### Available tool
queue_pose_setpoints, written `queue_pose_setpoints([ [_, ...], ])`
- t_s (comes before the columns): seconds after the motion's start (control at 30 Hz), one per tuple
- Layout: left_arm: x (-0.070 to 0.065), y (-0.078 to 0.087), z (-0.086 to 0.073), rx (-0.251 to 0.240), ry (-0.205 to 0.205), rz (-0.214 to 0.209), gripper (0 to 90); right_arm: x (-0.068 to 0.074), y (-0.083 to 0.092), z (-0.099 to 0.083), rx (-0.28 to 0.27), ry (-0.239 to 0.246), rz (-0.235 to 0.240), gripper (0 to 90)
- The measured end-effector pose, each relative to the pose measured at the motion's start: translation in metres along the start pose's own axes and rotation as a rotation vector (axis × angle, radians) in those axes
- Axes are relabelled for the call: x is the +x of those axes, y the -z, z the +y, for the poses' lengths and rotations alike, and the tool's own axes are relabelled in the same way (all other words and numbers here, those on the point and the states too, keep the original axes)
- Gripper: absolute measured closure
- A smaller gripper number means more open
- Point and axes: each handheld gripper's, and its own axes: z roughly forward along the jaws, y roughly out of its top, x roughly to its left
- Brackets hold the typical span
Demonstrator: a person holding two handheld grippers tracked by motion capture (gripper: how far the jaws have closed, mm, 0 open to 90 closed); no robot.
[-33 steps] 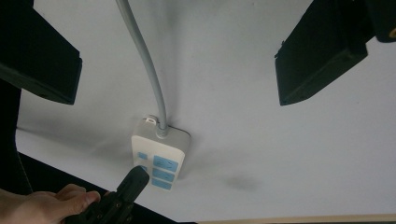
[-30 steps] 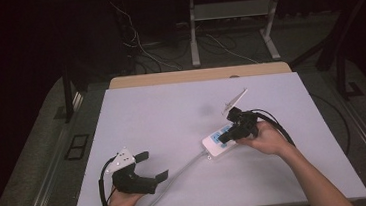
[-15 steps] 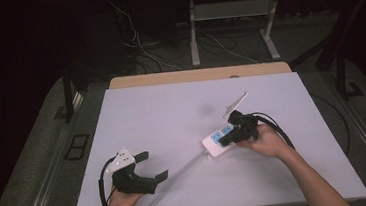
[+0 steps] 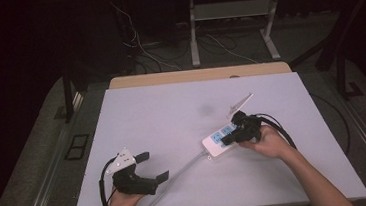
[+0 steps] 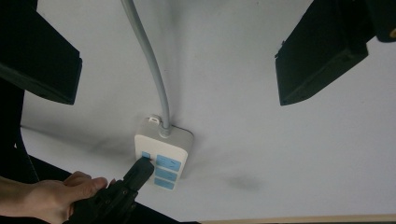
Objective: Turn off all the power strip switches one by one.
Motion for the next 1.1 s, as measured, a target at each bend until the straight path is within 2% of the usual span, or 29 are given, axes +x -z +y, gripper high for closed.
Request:
queue_pose_setpoints([
  [0.13, -0.001, -0.002, 0.0, 0.007, -0.002, -0.002, 0.0, 0.005, 0.0, 0.002, 0.012, 0.009, -0.035, 90.0],
  [0.43, -0.002, -0.003, 0.0, 0.003, -0.002, -0.002, 0.0, 0.018, -0.003, 0.008, 0.068, 0.07, -0.116, 90.0],
  [0.87, 0.002, -0.002, 0.0, 0.002, 0.007, 0.006, 0.0, 0.011, -0.001, 0.007, 0.067, 0.048, -0.067, 90.0],
  [1.1, 0.003, 0.0, 0.0, -0.008, 0.012, 0.009, 0.0, 0.013, 0.013, 0.005, 0.025, 0.037, -0.057, 90.0],
])
